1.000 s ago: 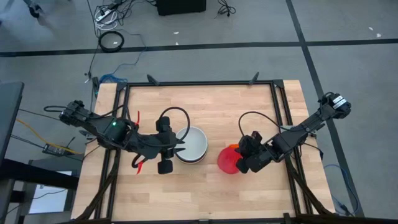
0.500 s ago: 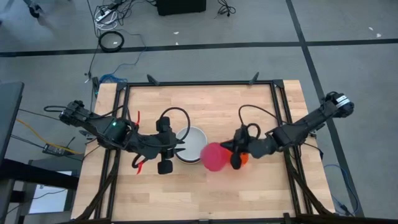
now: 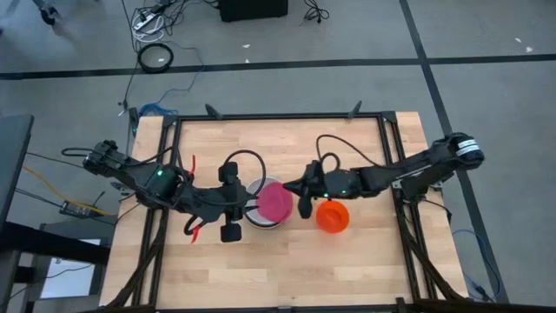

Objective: Nest bowls inside each other
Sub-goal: Stack the red bowl on top of the white bowl, then stack the orange bowl on top of the red bowl

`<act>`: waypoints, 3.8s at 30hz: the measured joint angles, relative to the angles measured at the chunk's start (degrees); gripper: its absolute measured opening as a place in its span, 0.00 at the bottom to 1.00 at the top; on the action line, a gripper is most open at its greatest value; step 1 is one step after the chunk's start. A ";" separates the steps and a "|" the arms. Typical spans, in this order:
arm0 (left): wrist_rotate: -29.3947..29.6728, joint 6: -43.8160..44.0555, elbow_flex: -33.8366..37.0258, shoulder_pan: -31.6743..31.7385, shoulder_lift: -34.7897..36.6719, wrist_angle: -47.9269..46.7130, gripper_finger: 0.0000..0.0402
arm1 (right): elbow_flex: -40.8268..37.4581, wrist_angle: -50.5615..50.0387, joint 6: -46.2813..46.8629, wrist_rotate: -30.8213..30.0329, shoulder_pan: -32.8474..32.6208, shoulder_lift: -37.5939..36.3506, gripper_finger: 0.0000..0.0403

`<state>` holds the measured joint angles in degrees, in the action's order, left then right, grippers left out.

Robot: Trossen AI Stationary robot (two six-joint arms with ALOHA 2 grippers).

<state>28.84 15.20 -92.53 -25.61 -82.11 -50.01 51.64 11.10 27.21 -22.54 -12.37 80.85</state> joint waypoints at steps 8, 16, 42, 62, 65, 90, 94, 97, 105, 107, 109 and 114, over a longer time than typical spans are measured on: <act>0.09 0.02 0.00 0.00 0.00 -0.09 0.26 | 0.00 5.32 -0.07 3.90 2.70 6.74 0.00; 0.09 0.04 0.00 0.00 0.00 -0.07 0.26 | 0.00 4.51 1.68 7.32 3.48 8.05 0.18; 0.07 3.47 0.00 0.00 0.00 -3.77 0.26 | 0.04 -64.26 32.50 0.47 -8.89 -8.80 0.31; 0.07 3.42 0.00 0.00 0.00 -3.74 0.26 | 0.04 -63.04 35.69 8.29 -9.61 3.84 0.41; 0.07 3.23 0.00 0.00 0.00 -3.72 0.26 | 0.04 -63.09 35.71 8.27 -9.61 5.71 0.41; 0.07 3.25 0.00 0.00 0.00 -3.70 0.26 | -0.02 -59.32 32.46 0.88 -8.17 -5.07 0.00; 0.07 3.25 0.00 0.00 0.00 -3.72 0.26 | -0.01 -47.94 27.49 -1.75 -8.17 -13.08 0.00; 0.07 3.22 0.00 0.00 0.00 -3.70 0.26 | -0.01 -36.85 22.25 -2.78 -8.03 -16.08 0.00; 0.84 3.17 0.00 0.00 0.00 -3.46 0.26 | 0.00 -16.61 11.69 -2.29 -4.50 -11.54 0.00; 0.99 3.14 0.00 0.00 0.00 -3.43 0.26 | 0.00 -13.99 10.49 -2.28 -3.08 -9.48 0.00; 1.03 3.14 0.00 0.00 0.00 -3.42 0.26 | 0.00 -10.72 9.02 -1.51 -1.55 -7.30 0.00; 1.48 3.10 0.00 0.00 0.00 -3.35 0.26 | 0.00 -2.63 6.77 1.65 2.28 -2.11 0.00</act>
<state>30.32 18.31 -92.53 -25.61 -82.11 -53.36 51.64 8.47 33.98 -20.89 -10.08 78.74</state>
